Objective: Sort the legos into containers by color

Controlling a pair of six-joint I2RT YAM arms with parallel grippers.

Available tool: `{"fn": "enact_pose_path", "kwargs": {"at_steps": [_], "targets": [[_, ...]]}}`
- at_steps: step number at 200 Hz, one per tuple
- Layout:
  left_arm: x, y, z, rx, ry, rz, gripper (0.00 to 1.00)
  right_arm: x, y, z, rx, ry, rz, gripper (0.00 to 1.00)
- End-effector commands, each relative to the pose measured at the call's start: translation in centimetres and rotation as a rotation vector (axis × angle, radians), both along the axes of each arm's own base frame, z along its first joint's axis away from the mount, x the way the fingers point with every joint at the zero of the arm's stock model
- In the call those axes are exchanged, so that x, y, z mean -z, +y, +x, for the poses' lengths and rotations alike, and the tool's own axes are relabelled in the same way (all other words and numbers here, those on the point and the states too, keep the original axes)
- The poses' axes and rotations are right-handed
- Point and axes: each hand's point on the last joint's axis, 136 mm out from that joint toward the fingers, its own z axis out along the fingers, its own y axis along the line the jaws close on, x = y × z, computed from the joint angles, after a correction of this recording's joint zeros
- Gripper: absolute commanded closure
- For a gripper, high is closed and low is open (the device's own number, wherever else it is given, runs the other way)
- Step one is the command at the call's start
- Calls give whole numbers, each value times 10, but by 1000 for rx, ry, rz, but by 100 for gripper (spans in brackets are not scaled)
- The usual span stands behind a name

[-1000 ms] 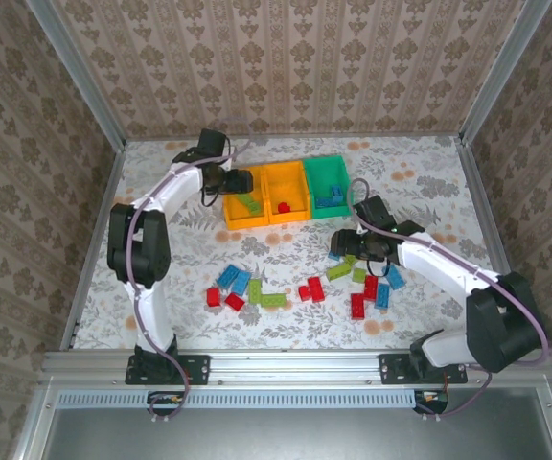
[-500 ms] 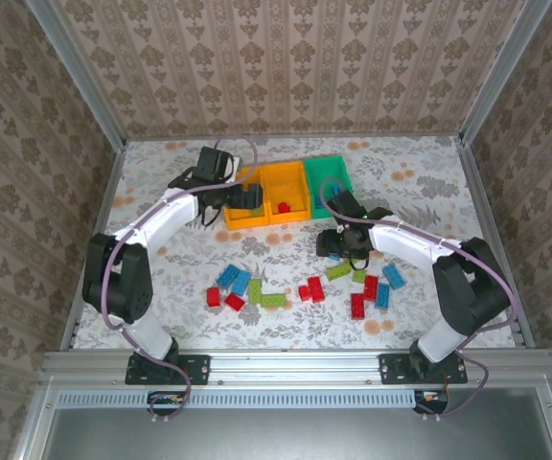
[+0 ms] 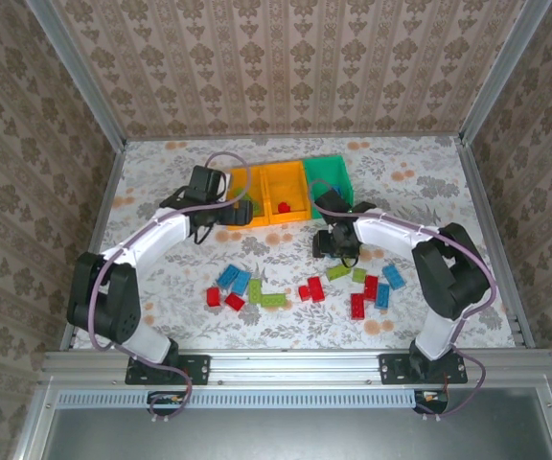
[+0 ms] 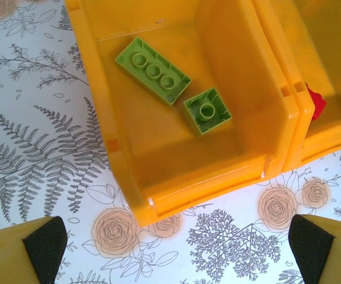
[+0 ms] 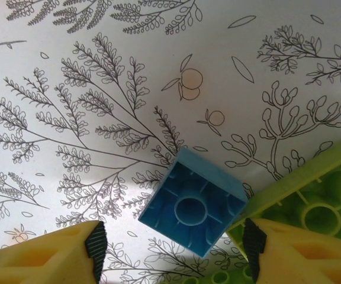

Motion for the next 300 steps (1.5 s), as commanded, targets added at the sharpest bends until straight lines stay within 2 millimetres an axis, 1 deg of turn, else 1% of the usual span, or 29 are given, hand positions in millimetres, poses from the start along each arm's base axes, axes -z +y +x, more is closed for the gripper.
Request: {"fn": "enact_pose_path", "kwargs": {"at_steps": [1,36,53,79,109,125,136,147,171,180,197,219,249,275,300], "targets": [[-5,7,-2,-8,-35,19,0,9,-7,-6,4,52,-62,39],[0,11,-7,-19,-26,30,0,10,-12,-5,-9,61,-104,46],[2,13,-9,-22,-22,37,0,8,-16,-3,-19,56,-134,46],[4,15,-11,-27,-19,41,0,6,-13,1,-53,49,-136,46],[5,17,-13,-30,-17,44,0,3,-18,2,-71,53,-175,41],[6,19,-14,-34,-19,51,0,-2,-26,0,-72,44,-204,37],[6,20,-15,-33,-20,54,0,-6,-27,-2,-79,35,-201,33],[6,21,-16,-34,-20,58,0,-13,-24,-3,-81,18,-172,31],[7,21,-17,-37,-16,54,0,-29,-10,0,-118,-31,-103,29],[7,21,-17,-38,-15,49,0,-33,-3,2,-163,-51,-90,28],[7,20,-19,-37,-12,40,0,-37,4,4,-263,-71,-109,28],[6,21,-21,-39,-14,37,0,-32,2,4,-377,-52,-164,29],[5,23,-23,-45,-18,36,0,-16,-3,5,-510,-27,-224,30],[7,22,-24,-51,-12,26,0,-7,-2,14,-540,-32,-227,32],[7,21,-25,-55,-10,16,0,2,4,19,-565,-25,-211,34]]}}
